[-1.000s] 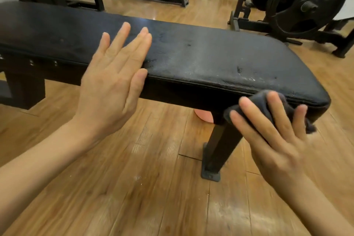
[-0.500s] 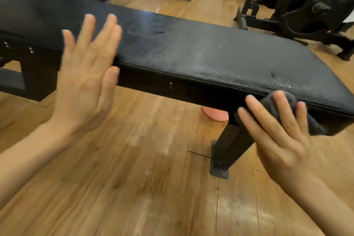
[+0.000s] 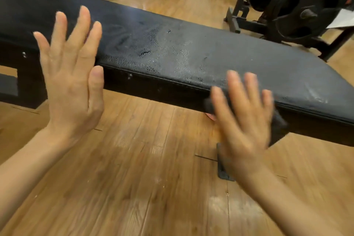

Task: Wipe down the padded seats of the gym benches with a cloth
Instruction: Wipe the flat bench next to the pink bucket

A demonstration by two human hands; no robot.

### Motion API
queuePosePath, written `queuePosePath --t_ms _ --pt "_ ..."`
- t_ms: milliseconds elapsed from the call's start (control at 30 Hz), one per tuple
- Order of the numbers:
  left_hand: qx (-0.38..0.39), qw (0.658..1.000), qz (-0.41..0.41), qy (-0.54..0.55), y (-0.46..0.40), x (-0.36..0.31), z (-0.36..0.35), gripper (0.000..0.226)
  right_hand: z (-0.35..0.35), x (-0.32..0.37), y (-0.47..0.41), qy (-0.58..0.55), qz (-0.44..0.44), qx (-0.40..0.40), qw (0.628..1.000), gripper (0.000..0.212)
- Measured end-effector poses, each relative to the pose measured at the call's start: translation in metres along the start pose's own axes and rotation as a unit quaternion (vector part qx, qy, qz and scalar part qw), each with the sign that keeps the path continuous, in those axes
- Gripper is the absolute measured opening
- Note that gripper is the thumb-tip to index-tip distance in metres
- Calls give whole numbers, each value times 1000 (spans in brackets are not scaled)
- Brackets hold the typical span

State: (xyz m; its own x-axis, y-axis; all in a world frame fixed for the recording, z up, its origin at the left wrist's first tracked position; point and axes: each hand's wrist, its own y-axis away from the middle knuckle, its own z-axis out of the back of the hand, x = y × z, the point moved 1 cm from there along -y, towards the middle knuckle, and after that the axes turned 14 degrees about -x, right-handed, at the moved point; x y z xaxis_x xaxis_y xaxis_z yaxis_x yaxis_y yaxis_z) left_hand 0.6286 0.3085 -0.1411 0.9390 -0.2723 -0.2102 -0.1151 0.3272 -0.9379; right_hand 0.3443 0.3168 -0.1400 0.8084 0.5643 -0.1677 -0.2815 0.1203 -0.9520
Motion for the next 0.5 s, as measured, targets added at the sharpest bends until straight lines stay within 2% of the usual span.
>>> queuePosePath --t_ms 67,133,233,300,333,433,500 --pt "-12 1000 -8 16 2 1 -4 52 -26 42 -25 -44 -3 -5 999 45" --pt "-10 999 -15 31 4 6 -6 52 -31 53 -37 -55 26 39 997 43" --pt "8 998 -14 61 6 18 -6 53 1 6 -16 22 83 89 992 55" --pt "16 997 -19 70 6 20 -7 54 29 -26 5 84 59 107 989 61" --pt "15 997 -24 69 6 20 -7 54 35 -29 11 95 37 114 988 58" --pt "1 998 -39 56 7 19 -8 53 15 -6 13 102 0 84 991 44" --pt "-15 997 -47 51 7 18 -8 53 -11 20 5 104 -21 11 994 43"
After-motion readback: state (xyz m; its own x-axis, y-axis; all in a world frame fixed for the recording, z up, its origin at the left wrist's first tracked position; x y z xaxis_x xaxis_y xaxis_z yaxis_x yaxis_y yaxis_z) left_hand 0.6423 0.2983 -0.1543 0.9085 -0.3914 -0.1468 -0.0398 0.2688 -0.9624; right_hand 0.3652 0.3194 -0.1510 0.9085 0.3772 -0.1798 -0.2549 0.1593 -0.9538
